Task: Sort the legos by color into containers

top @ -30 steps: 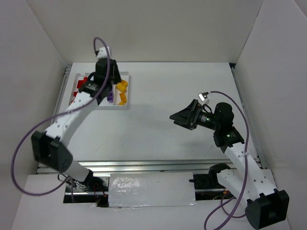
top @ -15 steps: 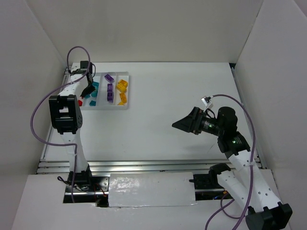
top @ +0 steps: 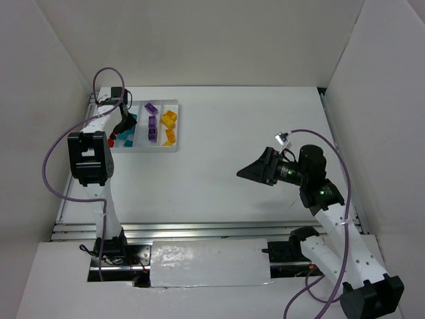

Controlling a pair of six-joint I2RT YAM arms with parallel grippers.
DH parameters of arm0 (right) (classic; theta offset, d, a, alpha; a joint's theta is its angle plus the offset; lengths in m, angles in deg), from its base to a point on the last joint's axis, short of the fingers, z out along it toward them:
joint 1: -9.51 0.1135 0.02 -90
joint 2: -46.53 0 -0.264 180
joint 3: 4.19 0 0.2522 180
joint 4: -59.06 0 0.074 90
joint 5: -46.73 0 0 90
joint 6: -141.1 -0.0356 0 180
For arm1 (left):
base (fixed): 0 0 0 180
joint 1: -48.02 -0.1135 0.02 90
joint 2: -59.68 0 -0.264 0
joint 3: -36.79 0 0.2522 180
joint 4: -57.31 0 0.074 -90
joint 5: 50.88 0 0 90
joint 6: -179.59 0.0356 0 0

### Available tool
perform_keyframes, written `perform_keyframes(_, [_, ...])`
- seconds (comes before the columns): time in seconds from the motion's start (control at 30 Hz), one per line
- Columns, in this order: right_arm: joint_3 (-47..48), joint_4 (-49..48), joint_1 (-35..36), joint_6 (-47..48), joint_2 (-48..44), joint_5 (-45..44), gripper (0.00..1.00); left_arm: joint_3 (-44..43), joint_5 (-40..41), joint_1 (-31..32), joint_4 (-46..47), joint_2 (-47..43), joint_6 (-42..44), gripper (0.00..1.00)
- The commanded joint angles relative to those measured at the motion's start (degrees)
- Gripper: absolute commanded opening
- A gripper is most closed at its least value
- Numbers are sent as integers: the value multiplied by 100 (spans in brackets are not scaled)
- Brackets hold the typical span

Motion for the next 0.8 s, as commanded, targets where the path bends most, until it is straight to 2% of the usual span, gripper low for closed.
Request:
perform_keyframes(0.0, [324, -222, -16, 89, 25, 159, 100, -15, 185, 1, -26, -412, -126, 88])
perform_keyframes(0.03, [342, -239, -16, 107, 17, 194, 100, -58, 221, -17, -70, -456, -135, 95])
perform_keyframes(0.1, [447, -204, -24, 177, 51, 212, 100, -76, 177, -34, -97, -632, -135, 99])
perform_keyframes(0.2, [823, 216, -7, 553, 61, -15, 100, -103, 90, 1, -229, -1183, -100, 99])
perform_keyframes(0.33, [1563, 1384, 10, 1196, -53, -1612, 100, 239, -16, 316, -202, -2458, 268, 100])
perform_keyframes(0.43, [2142, 2271, 255, 1521, -343, -3629, 100, 834, -25, 772, -430, -3758, 750, 100])
perform_keyframes(0.47, [2240, 2422, 370, 1566, -387, -3968, 100, 1055, 1, 835, -414, -4144, 831, 100])
perform_keyframes(0.5, [2354, 2554, 519, 1670, -431, -4311, 100, 1345, -16, 870, -361, -4923, 910, 100])
perform_keyframes(0.53, [2459, 2852, 816, 1715, -467, -4601, 100, 1887, -68, 880, -343, -5296, 1076, 100])
perform_keyframes(0.57, [2730, 3029, 985, 1742, -519, -5231, 100, 2110, -86, 880, -326, -5978, 1173, 99])
perform_keyframes(0.67, [3424, 3740, 1618, 1847, -607, -6401, 99, 2604, -174, 871, -727, -6983, 1473, 99])
perform_keyframes(0.77, [4243, 4461, 1663, 2022, -730, -6853, 100, 2894, -402, 880, -993, -7879, 1622, 100])
